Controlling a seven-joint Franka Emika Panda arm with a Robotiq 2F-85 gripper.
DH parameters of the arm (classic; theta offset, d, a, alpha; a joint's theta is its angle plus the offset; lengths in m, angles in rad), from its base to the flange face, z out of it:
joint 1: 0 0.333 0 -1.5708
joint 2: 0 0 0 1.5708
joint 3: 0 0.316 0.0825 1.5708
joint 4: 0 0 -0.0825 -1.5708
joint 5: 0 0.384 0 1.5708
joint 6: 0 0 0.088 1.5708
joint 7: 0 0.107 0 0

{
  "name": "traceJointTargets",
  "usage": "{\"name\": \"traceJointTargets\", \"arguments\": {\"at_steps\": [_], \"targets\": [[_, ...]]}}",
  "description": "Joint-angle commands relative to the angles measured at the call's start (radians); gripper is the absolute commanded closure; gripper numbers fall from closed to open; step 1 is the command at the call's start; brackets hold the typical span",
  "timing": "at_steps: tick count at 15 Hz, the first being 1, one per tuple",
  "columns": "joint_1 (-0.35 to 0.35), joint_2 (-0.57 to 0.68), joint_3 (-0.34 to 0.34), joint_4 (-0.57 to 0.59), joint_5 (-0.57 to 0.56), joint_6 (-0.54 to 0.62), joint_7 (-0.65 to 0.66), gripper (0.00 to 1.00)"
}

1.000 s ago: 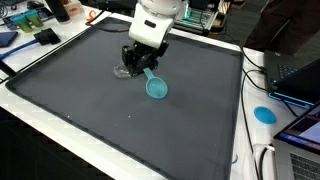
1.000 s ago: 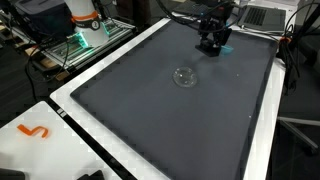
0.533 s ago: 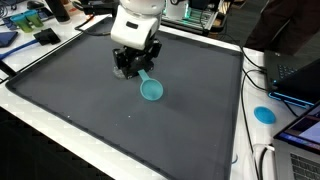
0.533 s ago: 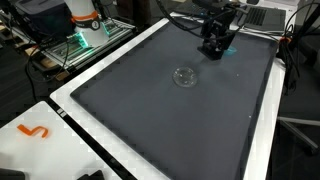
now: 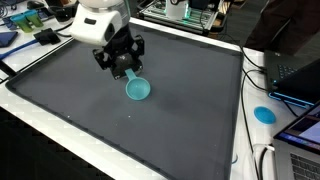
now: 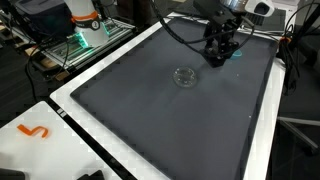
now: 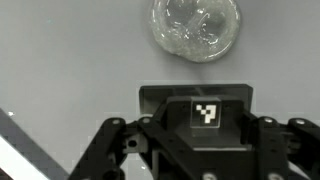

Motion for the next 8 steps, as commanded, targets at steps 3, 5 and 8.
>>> {"name": "traceJointTargets", "arguments": {"at_steps": [3, 5, 8], "targets": [[-0.121, 0.055, 0.021, 0.115, 0.214, -0.076, -0.102, 0.69], [-0.168, 0.062, 0.021, 0.128, 0.304, -0.087, -0.116, 0.69], [-0.230, 0.071, 0.014, 0.125, 0.410, -0.079, -0.129, 0.69]]}}
